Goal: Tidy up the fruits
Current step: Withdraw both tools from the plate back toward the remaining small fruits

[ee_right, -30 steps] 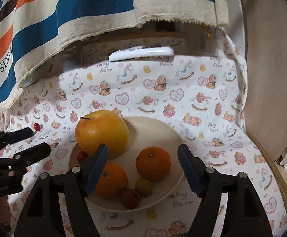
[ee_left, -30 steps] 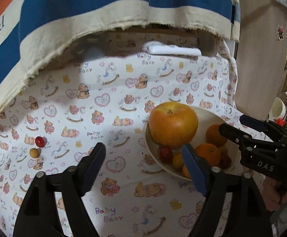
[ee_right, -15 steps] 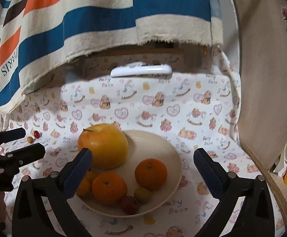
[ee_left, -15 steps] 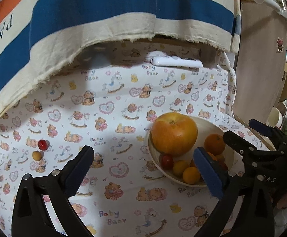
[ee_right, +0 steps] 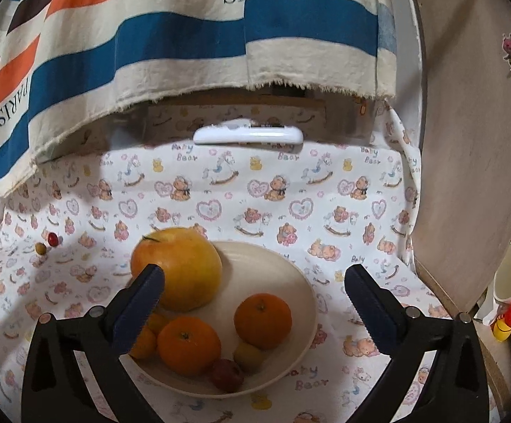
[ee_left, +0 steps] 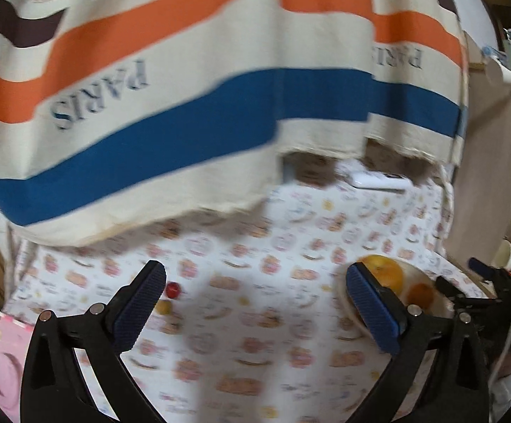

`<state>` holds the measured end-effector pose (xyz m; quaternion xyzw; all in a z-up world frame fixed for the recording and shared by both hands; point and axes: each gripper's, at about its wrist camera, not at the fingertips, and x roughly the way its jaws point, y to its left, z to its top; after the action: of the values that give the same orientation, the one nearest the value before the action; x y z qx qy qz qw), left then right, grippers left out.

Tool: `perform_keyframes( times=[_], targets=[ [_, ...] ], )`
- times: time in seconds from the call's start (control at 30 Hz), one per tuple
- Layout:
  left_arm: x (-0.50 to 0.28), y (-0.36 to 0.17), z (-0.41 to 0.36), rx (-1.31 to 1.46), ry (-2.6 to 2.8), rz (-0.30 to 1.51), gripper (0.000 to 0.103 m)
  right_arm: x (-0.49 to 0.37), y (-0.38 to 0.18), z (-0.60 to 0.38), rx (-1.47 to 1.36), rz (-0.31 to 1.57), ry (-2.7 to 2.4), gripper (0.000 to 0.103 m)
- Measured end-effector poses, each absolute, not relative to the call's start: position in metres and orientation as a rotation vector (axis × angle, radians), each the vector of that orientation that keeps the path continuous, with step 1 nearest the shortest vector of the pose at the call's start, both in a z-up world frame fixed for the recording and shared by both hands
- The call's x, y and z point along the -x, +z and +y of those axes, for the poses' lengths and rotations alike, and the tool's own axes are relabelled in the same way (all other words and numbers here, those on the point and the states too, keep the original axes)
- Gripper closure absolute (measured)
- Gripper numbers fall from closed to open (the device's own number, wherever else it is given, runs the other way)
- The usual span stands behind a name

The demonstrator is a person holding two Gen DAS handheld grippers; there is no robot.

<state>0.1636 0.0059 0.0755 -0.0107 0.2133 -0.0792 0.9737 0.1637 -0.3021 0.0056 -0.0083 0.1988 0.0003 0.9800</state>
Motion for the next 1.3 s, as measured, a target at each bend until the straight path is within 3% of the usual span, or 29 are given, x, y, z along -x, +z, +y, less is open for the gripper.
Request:
perform_keyframes(
  times=[0.5,0.67,1.03,1.17,1.3],
  targets=[
    [-0.199,0.102,0.068,0.022,-0.080,0.433,0.001,-0.173,0.053,-0.224,0.029,0.351,0.073,0.000],
    [-0.212,0.082,0.076,0.043,-0.115,0.465,0.002,-0.183,0.058,-0.183,0.049,0.339,0.119,0.000],
    [-0.261,0.006,0.098,0.101,-0.097,0.684,0.047,-0.199,0.043,-0.146,0.066,0.381,0.177,0.000],
    [-0.270,-0.015,0.100,0.133,-0.150,0.761,0.069,-0.209,0.035,-0.145,0.069,0.403,0.171,0.000],
    [-0.276,-0.028,0.102,0.134,-0.147,0.805,0.070,-0.216,0.030,-0.142,0.063,0.420,0.177,0.000]
  ],
)
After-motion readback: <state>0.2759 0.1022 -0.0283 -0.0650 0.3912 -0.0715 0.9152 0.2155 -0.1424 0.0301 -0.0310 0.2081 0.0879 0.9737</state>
